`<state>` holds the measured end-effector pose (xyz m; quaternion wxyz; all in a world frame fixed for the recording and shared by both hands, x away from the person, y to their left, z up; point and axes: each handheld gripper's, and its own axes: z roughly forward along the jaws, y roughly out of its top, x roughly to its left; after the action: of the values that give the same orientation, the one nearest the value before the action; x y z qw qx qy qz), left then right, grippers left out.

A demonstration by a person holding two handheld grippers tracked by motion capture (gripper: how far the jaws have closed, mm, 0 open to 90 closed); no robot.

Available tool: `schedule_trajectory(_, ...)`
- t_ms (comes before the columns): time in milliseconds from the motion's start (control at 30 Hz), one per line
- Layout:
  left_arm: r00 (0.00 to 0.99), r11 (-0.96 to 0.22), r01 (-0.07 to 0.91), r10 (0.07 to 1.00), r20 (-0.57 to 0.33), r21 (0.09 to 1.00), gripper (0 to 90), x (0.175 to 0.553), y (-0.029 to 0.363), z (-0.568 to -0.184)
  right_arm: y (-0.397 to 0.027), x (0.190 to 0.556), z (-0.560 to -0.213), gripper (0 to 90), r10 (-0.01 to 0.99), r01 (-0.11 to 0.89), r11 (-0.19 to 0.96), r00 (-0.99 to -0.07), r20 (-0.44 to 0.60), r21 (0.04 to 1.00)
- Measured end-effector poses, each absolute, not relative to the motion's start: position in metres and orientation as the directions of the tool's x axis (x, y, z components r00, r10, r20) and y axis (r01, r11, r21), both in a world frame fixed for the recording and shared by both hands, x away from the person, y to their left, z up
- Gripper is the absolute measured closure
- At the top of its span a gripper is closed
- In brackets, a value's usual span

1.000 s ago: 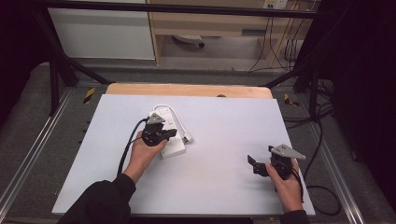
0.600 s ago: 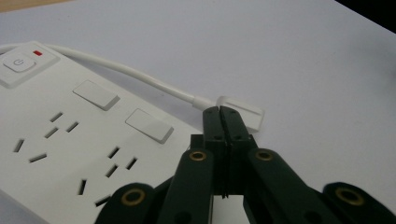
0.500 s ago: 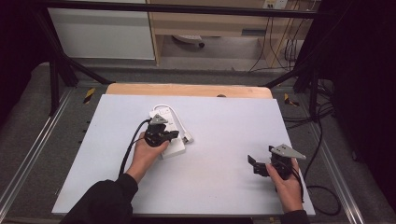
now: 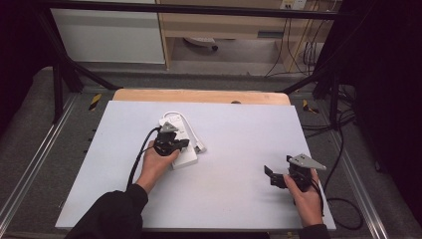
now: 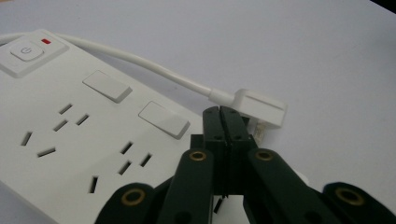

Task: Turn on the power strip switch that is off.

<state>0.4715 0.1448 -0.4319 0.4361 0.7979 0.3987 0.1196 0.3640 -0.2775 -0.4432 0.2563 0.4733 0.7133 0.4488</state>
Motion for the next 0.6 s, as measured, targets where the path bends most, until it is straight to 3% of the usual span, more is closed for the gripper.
schedule_trajectory(600, 0.652, -0.302, 0.532, 0.743, -0.154, 0.791, 90.0, 0.4735, 0.1433, -0.4358, -0.2773, 0.3639, -0.4433, 3.3, 0.905, 0.448, 0.15, -0.422, 0.061, 0.882)
